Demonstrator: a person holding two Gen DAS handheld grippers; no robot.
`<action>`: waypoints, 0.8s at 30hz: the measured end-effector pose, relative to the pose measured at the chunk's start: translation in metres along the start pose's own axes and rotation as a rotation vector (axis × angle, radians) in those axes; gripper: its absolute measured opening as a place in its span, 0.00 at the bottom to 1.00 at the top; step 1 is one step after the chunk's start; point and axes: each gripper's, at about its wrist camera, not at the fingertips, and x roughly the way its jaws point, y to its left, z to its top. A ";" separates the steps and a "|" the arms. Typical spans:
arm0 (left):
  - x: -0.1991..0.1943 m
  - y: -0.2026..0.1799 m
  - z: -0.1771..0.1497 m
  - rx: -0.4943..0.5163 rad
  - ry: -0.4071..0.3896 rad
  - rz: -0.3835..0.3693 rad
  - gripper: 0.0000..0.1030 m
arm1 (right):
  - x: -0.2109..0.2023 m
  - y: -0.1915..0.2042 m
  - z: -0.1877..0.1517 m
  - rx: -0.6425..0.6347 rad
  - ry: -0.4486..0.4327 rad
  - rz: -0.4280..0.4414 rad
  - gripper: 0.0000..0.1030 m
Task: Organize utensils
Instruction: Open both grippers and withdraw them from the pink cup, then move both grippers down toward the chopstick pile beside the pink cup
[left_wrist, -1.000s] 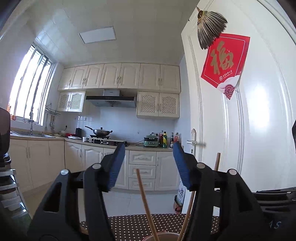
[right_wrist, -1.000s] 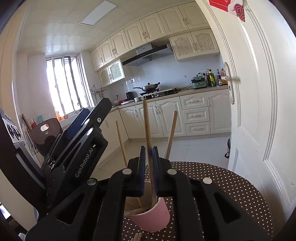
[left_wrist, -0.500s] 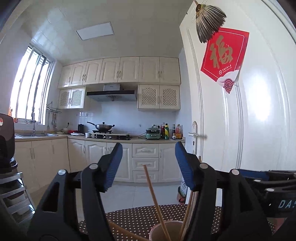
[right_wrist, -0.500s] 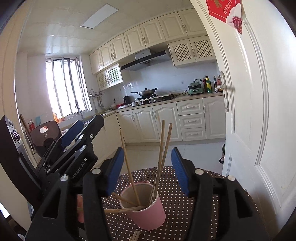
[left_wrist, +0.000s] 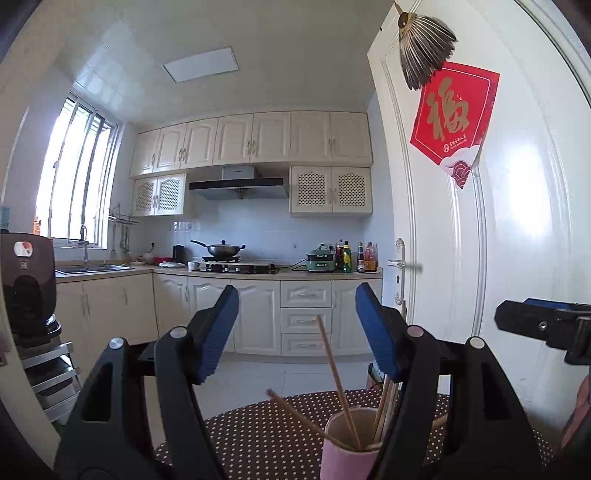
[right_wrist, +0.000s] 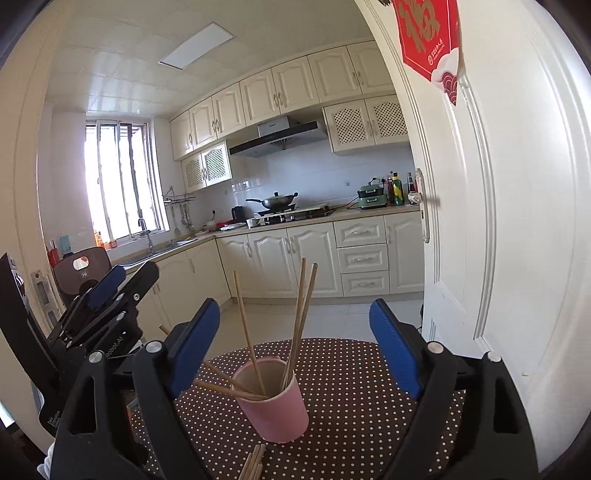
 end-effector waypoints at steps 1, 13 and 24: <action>-0.004 0.001 0.000 -0.002 0.004 0.003 0.64 | -0.004 0.000 -0.001 -0.003 0.003 -0.002 0.81; -0.045 -0.001 -0.021 -0.006 0.122 0.009 0.68 | -0.038 0.005 -0.025 -0.027 0.064 -0.046 0.92; -0.071 -0.011 -0.057 -0.024 0.247 0.019 0.71 | -0.046 0.003 -0.062 -0.007 0.176 -0.062 0.92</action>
